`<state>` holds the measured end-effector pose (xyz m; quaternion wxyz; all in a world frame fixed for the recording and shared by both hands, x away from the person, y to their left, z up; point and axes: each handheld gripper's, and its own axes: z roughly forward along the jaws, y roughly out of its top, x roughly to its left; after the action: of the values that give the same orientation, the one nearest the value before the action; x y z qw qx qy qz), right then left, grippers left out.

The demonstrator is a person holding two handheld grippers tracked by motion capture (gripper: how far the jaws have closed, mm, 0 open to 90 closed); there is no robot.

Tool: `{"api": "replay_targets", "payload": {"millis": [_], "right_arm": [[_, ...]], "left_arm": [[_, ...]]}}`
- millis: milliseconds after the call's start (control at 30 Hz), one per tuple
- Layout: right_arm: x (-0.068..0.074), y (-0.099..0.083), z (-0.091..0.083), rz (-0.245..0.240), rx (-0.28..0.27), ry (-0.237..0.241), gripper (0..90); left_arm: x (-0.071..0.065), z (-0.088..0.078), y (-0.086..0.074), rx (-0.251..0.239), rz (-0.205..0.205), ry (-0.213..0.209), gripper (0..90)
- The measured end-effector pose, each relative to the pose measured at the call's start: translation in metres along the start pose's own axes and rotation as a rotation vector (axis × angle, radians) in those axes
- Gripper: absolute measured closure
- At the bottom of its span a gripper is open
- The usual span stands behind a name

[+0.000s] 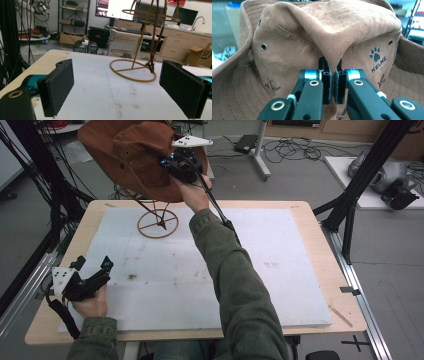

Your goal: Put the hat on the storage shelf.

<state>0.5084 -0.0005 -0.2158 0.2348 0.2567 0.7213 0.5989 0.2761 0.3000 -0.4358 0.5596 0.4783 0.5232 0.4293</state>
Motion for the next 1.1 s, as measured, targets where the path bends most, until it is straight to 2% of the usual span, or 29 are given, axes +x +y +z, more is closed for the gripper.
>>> {"api": "replay_targets", "payload": {"millis": [133, 267, 367, 500, 933, 967, 1100], "right_arm": [[0.001, -0.009, 0.011, -0.015, 0.058, -0.030, 88.7], [0.000, -0.015, 0.018, -0.010, 0.102, -0.010, 88.6], [-0.002, -0.018, 0.020, -0.002, 0.133, -0.013, 88.5], [-0.004, -0.020, 0.022, 0.016, 0.143, -0.020, 88.2], [-0.002, -0.021, 0.028, 0.015, 0.151, -0.005, 85.7], [-0.003, -0.021, 0.028, 0.015, 0.151, -0.005, 84.0], [-0.007, -0.017, 0.023, 0.046, 0.115, -0.002, 65.9]], "left_arm": [[0.001, -0.001, -0.001, 0.005, -0.005, 0.003, 12.7], [0.001, 0.001, -0.002, 0.009, -0.009, 0.002, 12.7], [0.001, 0.001, -0.002, 0.013, -0.008, 0.001, 12.7], [0.000, 0.001, -0.002, 0.015, -0.005, -0.003, 12.7], [0.000, 0.002, -0.003, 0.015, -0.019, -0.004, 12.7], [0.001, 0.002, -0.003, 0.017, -0.015, -0.004, 12.7], [0.001, 0.002, -0.003, 0.018, -0.016, -0.005, 12.6]]}}
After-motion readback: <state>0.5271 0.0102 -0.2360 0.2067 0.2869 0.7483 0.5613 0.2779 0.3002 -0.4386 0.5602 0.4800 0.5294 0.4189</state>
